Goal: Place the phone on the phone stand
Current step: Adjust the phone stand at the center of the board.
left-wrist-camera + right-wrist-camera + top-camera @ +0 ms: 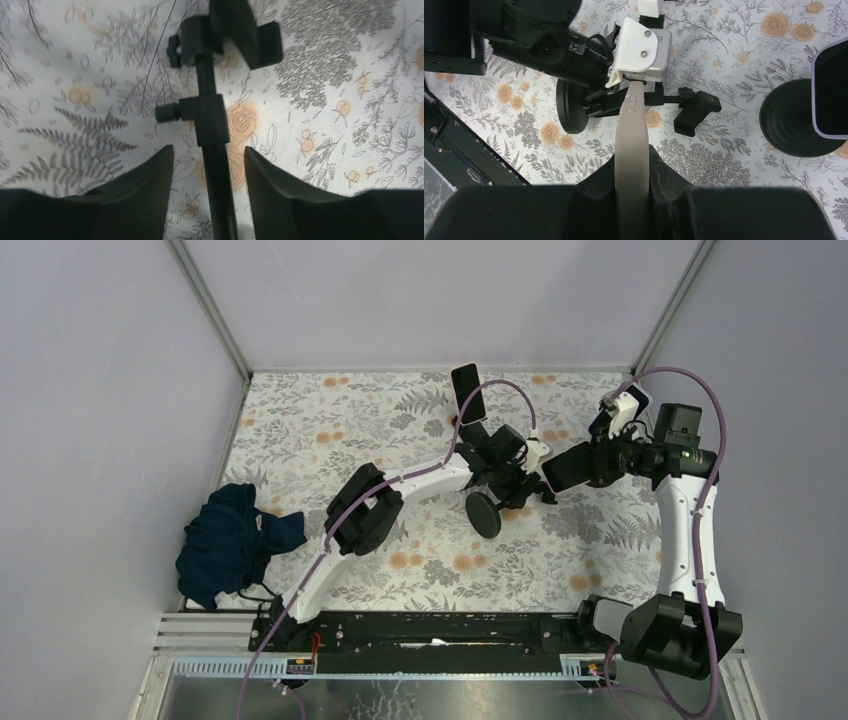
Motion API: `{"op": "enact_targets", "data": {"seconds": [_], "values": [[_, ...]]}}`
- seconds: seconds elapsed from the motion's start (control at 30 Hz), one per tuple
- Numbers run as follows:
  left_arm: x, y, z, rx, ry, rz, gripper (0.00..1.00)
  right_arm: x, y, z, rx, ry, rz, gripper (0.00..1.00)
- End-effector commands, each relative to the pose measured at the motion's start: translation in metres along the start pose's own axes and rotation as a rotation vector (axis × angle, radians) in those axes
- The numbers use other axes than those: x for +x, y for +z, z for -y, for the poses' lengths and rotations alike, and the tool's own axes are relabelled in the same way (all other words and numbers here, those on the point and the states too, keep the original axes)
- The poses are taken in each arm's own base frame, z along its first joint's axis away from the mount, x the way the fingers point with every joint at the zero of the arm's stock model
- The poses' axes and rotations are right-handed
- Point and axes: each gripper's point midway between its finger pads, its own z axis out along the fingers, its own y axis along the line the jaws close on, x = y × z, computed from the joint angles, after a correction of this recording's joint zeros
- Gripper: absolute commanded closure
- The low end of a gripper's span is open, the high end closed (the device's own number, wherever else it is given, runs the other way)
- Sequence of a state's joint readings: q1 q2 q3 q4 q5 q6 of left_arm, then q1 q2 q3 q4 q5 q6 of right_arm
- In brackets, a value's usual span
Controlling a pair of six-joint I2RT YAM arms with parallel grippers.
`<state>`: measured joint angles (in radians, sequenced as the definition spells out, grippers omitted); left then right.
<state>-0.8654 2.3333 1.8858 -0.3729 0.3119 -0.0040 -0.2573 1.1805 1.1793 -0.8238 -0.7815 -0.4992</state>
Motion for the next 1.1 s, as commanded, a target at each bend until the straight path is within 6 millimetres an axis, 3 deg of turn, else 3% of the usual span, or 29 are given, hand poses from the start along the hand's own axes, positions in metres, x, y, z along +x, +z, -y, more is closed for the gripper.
{"op": "enact_targets", "data": {"seconds": [0.0, 0.07, 0.17, 0.23, 0.37, 0.47, 0.6, 0.83, 0.93, 1.07], "values": [[0.025, 0.000, -0.015, -0.052, -0.019, -0.101, 0.46, -0.018, -0.006, -0.016, -0.066, -0.046, 0.089, 1.00], [0.028, 0.002, -0.014, -0.040, -0.024, -0.110, 0.56, -0.016, -0.005, -0.016, -0.072, -0.042, 0.088, 1.00], [0.025, 0.000, -0.011, -0.018, -0.031, -0.103, 0.91, -0.016, -0.005, -0.016, -0.075, -0.039, 0.086, 1.00], [0.017, -0.006, -0.013, -0.015, -0.040, -0.081, 1.00, -0.015, -0.004, -0.016, -0.082, -0.035, 0.081, 1.00], [0.000, -0.041, -0.023, -0.059, -0.116, 0.055, 1.00, -0.014, -0.003, -0.020, -0.113, -0.023, 0.080, 1.00], [-0.017, -0.094, -0.036, -0.092, -0.202, 0.244, 1.00, -0.014, -0.001, -0.026, -0.162, -0.011, 0.080, 1.00], [-0.017, -0.160, -0.045, -0.134, -0.244, 0.487, 1.00, -0.014, 0.002, -0.035, -0.239, -0.003, 0.075, 1.00], [-0.020, -0.276, -0.006, -0.132, -0.100, 1.038, 1.00, 0.001, 0.032, -0.061, -0.337, -0.049, -0.016, 1.00], [-0.015, -0.297, 0.004, -0.110, -0.078, 1.172, 1.00, -0.007, 0.049, -0.068, -0.387, -0.028, 0.007, 1.00], [-0.021, -0.303, 0.015, -0.031, -0.068, 1.251, 1.00, -0.022, 0.076, -0.064, -0.398, 0.038, 0.028, 1.00]]}}
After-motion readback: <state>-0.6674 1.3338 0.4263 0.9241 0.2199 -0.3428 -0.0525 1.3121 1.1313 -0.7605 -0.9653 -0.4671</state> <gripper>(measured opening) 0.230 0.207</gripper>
